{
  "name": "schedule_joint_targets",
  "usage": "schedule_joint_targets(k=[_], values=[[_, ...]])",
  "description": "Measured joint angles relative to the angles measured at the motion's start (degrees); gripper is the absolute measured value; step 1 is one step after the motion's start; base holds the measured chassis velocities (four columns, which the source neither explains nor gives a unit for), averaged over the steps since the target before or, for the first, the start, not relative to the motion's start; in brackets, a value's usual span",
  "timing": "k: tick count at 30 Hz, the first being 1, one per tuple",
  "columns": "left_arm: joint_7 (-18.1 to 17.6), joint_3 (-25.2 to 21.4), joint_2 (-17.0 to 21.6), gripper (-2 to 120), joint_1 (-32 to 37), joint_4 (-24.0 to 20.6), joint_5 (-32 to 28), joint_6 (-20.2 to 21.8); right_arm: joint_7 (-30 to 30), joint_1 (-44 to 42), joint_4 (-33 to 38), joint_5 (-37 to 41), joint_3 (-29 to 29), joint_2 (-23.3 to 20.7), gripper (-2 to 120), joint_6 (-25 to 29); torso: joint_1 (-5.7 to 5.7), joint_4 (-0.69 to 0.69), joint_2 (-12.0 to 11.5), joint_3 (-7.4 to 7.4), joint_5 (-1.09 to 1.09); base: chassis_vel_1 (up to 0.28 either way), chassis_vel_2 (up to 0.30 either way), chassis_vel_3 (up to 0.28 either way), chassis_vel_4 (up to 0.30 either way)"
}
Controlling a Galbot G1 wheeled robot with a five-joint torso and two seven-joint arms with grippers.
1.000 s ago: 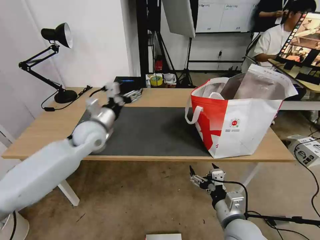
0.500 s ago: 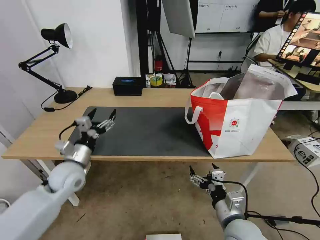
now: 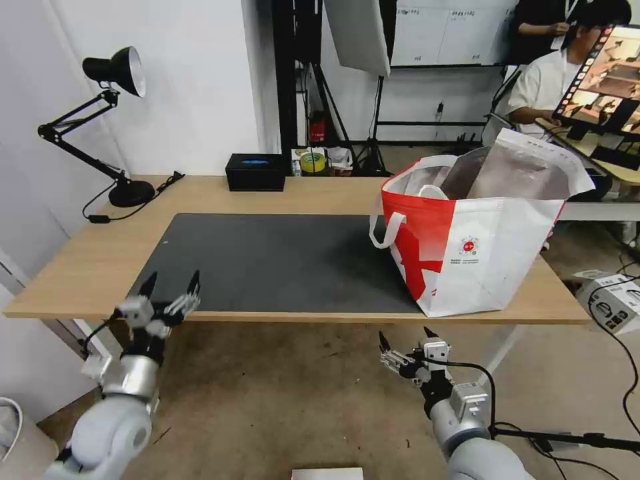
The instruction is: Pick up the trash from the table and place it into the takeout bag.
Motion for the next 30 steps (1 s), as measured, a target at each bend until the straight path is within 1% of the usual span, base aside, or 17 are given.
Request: schedule_joint_targets(k=[11,19,30], values=[[1.95,-2.10,-4.21,100,4.73,-0.05,0.47,-0.19,0.00,0.00,0.00,0.00,0.00,0.00,100,0.00,0.00,-0.01,0.00,0.01,-0.01,0.000,0.000,0.000,0.000],[2.69,-2.63,-5.05,100,6.44,-0.33,-0.35,0.07,0.00,0.00,0.00,0.00,0.00,0.00,100,0.00,0.00,-0.01,0.00,0.01,-0.01,0.000,0.000,0.000,0.000],[2.64,-2.22,-4.83,100,5.87,-0.13,-2.00,1.44,0.00,0.00,0.00,0.00,0.00,0.00,100,0.00,0.01,-0.01,0.00,0.01,-0.01,0.000,0.000,0.000,0.000]])
